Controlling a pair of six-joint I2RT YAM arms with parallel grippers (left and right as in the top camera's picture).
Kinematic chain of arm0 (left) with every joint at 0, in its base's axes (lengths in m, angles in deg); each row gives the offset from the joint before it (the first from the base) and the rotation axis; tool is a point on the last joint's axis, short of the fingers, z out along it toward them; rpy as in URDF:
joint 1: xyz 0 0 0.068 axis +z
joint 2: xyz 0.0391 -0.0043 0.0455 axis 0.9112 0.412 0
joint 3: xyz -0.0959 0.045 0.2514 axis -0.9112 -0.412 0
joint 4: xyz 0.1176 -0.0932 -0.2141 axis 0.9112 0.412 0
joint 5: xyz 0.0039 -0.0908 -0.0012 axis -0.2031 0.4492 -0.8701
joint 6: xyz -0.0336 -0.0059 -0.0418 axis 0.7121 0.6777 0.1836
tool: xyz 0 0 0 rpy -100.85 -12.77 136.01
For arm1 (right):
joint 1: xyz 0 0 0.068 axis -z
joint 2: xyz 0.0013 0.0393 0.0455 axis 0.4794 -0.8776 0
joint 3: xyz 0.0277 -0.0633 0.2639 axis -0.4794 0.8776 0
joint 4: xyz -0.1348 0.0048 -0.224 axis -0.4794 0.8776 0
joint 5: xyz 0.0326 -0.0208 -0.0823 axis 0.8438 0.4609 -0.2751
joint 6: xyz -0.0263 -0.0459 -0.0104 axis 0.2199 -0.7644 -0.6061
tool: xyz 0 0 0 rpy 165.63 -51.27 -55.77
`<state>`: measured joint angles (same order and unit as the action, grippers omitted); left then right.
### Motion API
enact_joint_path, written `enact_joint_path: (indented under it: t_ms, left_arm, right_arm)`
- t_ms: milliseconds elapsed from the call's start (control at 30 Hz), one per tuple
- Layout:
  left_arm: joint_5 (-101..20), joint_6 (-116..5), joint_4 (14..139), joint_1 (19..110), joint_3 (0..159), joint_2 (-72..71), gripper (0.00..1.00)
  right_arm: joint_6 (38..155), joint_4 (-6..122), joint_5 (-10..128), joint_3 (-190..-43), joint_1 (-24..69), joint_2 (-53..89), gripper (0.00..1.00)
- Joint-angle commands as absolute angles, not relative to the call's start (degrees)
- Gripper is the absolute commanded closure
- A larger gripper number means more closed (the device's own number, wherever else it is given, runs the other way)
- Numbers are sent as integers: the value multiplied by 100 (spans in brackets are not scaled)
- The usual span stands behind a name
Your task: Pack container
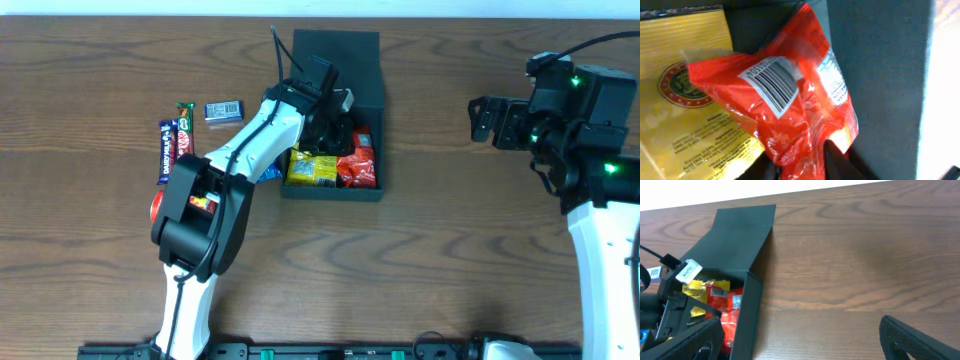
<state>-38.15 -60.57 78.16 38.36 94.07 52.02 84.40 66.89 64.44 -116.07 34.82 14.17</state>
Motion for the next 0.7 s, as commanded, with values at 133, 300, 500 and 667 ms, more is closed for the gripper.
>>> enact_joint_path:
  t_ms: [133, 300, 500, 667]
  left_arm:
    - [-3752, -6111, 7820, 3873, 9437, 5322, 94]
    - [-3525, -6109, 7916, 3980, 9674, 5242, 94]
    - [-3605, -6417, 8511, 4207, 10478, 4807, 94]
    - [-4325, -6765, 9291, 4345, 10653, 4363, 94]
  right_arm:
    - [8374, 6673, 6490, -11625, 3510, 1426, 1]
    - [8372, 6673, 6490, -11625, 3510, 1426, 1]
    - [8372, 6671, 6490, -11625, 3510, 1426, 1]
    - [8372, 6671, 6490, -11625, 3510, 1426, 1]
